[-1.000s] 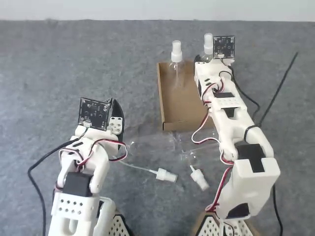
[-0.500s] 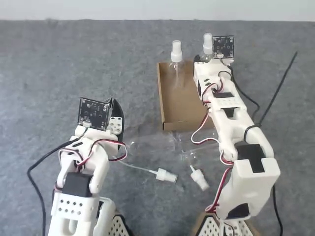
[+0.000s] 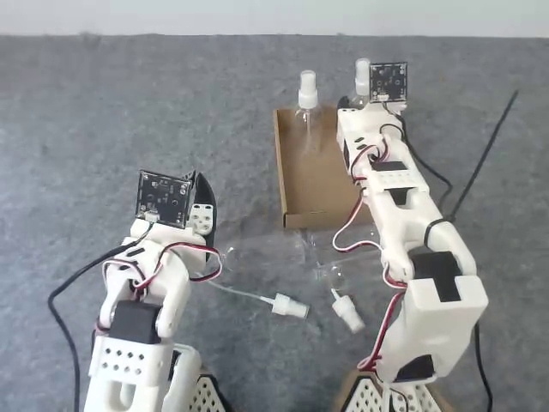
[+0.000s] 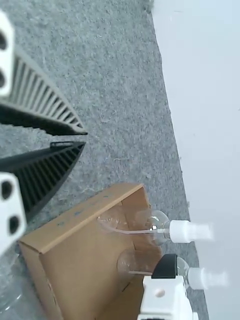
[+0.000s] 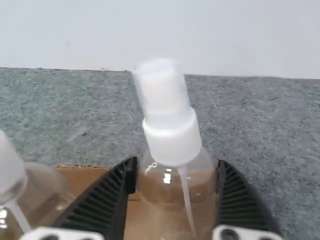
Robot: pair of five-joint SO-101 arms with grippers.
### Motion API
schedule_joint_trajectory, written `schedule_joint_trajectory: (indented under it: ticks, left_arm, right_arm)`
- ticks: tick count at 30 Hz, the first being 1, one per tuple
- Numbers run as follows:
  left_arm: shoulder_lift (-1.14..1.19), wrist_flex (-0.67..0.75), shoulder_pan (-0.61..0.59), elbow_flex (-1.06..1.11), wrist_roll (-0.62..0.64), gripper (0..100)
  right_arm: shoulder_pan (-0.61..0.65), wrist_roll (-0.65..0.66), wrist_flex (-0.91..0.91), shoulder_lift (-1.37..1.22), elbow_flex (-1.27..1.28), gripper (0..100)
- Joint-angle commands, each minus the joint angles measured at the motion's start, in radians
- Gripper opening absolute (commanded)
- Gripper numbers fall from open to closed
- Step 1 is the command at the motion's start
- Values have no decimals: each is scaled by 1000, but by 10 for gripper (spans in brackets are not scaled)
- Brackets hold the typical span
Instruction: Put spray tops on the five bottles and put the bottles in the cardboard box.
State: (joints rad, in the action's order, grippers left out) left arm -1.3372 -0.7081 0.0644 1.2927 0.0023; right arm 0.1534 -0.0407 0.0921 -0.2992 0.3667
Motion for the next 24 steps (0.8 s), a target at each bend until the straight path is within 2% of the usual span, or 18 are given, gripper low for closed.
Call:
schedule_joint_trajectory:
  ticks: [1,12,24]
  left_arm:
    - [5,25,-3,-10,12,13]
    - [5,25,-3,-10,12,13]
    - [5,25,-2,-10,12,13]
  right_arm:
    - [4,-2,-15,33,-12,262]
    - [4,-2,-19,36,-43,289]
    - [-4,-2,-306,219,-210,289]
